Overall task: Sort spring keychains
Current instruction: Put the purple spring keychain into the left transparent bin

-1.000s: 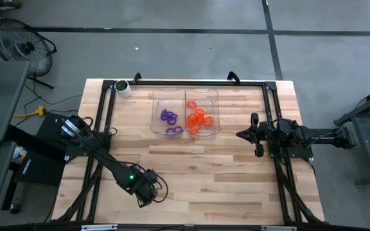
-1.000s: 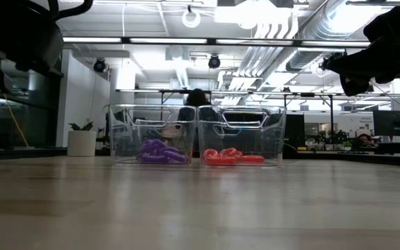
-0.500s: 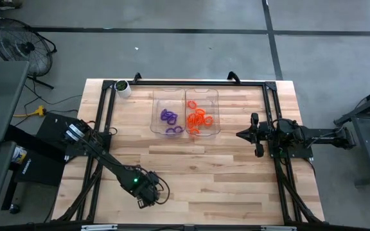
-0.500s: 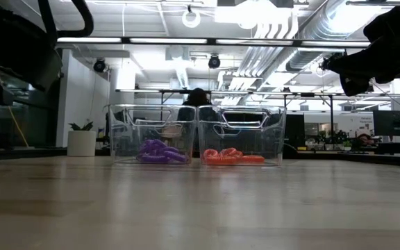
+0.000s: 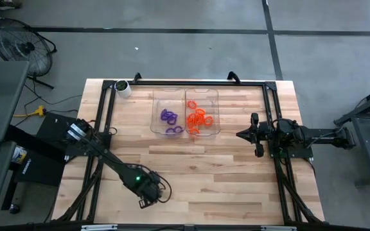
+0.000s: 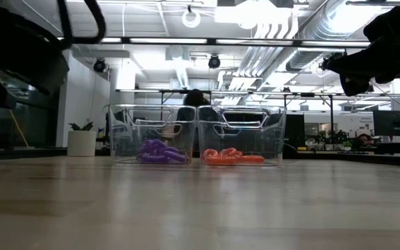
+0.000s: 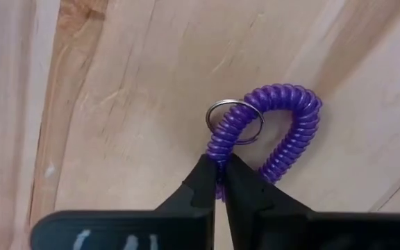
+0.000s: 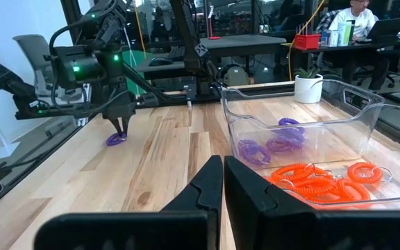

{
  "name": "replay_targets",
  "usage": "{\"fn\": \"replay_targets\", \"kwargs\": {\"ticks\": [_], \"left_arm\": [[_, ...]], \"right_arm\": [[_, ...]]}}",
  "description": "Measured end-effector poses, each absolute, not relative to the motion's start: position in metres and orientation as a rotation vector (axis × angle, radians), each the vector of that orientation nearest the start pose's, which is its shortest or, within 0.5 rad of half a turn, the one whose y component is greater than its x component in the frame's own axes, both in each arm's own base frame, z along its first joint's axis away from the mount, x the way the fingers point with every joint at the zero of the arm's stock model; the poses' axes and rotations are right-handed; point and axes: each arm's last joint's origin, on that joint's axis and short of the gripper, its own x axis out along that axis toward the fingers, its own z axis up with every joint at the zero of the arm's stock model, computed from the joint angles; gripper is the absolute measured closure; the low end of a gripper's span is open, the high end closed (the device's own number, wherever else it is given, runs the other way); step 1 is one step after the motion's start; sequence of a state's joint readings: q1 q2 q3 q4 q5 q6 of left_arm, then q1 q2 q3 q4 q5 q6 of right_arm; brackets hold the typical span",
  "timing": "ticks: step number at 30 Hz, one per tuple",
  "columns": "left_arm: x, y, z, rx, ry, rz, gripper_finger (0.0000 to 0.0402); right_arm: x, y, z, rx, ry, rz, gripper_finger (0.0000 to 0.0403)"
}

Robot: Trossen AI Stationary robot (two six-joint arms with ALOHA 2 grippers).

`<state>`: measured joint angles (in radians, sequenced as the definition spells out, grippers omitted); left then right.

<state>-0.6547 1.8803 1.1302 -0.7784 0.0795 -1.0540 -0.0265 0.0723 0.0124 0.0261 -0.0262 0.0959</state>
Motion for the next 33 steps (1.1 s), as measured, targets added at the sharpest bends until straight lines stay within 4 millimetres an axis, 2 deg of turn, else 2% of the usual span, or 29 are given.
{"fn": "replay_targets", "kwargs": {"ticks": [6,9,14,17,25,33], "left_arm": [[0.261,-0.193,0.16,-0.301,1.52,0.277,0.0398],[0.267,-0.189,0.183,-0.313,1.421,0.278,0.0399],[0.264,-0.182,0.219,-0.274,1.309,0.322,0.04],[0.26,-0.171,0.242,-0.222,1.217,0.399,0.04],[0.26,-0.119,0.285,-0.111,1.06,0.682,0.04],[0.281,-0.053,0.301,-0.063,1.073,0.799,0.04]], "right_arm": [[0.101,-0.002,0.165,0.097,0.033,-0.002,0.0392],[0.101,-0.002,0.165,0.097,0.034,-0.001,0.0392],[0.101,-0.002,0.165,0.097,0.034,-0.003,0.0392],[0.101,-0.002,0.165,0.097,0.033,-0.002,0.0392],[0.101,-0.002,0.165,0.097,0.033,-0.002,0.0392],[0.101,-0.002,0.165,0.096,0.033,-0.002,0.0392]]}}
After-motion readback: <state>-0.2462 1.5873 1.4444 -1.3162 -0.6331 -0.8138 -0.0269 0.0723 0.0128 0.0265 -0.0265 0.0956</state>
